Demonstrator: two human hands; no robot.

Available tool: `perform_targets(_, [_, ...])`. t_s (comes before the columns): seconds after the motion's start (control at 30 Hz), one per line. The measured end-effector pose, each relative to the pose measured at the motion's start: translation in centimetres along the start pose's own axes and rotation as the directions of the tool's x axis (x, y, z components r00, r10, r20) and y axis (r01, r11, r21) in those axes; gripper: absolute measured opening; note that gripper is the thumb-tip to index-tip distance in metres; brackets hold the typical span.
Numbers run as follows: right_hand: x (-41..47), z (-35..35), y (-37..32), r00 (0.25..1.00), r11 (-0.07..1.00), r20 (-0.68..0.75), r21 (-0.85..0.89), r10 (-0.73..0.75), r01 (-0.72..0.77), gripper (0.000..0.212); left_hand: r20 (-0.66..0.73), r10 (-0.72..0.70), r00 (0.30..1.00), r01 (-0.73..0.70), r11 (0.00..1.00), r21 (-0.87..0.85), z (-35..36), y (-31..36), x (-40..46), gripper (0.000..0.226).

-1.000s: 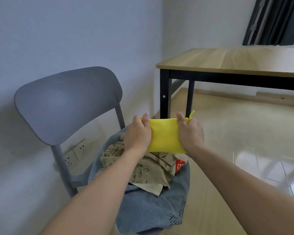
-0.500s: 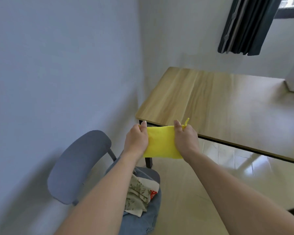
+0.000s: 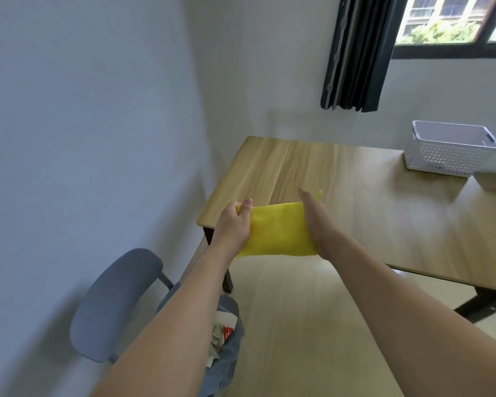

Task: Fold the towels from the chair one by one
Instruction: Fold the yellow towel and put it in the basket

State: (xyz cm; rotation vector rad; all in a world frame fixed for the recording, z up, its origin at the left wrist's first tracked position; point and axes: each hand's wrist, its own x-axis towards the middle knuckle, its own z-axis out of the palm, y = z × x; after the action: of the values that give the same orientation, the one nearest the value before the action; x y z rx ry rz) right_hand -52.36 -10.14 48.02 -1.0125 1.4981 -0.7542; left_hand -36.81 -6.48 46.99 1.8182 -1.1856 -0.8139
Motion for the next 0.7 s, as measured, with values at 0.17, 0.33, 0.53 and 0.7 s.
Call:
perform_targets(0.17, [2.0,-7.5,1.1,0.993,0.989,0.089,0.116,0.077,-0.087,0.023,0.001,0.008,1.000,-0.008,1.000,-0.013,6.4,4.6,0.3,0.059])
perform_targets(0.33, [5.5,-18.1,2.6,0.994,0.996,-0.090,0.045,-0.067,0.071,0.026,0.279,-0.062,0.958,0.092,0.991,-0.098,16.4,9.5,0.5,0.054])
perform_targets(0.53, [9.5,-31.1,2.6,0.993,0.992,-0.095,0.102,-0.065,0.075,0.016,0.300,0.035,0.953,-0.006,0.995,-0.099,25.8,15.0,-0.3,0.021])
perform_targets(0.7, [13.1,-37.9,2.0,0.997,0.978,-0.014,0.197,-0.073,0.074,0.018,0.325,0.124,0.937,-0.105,0.992,-0.075,31.5,18.0,2.0,0.024])
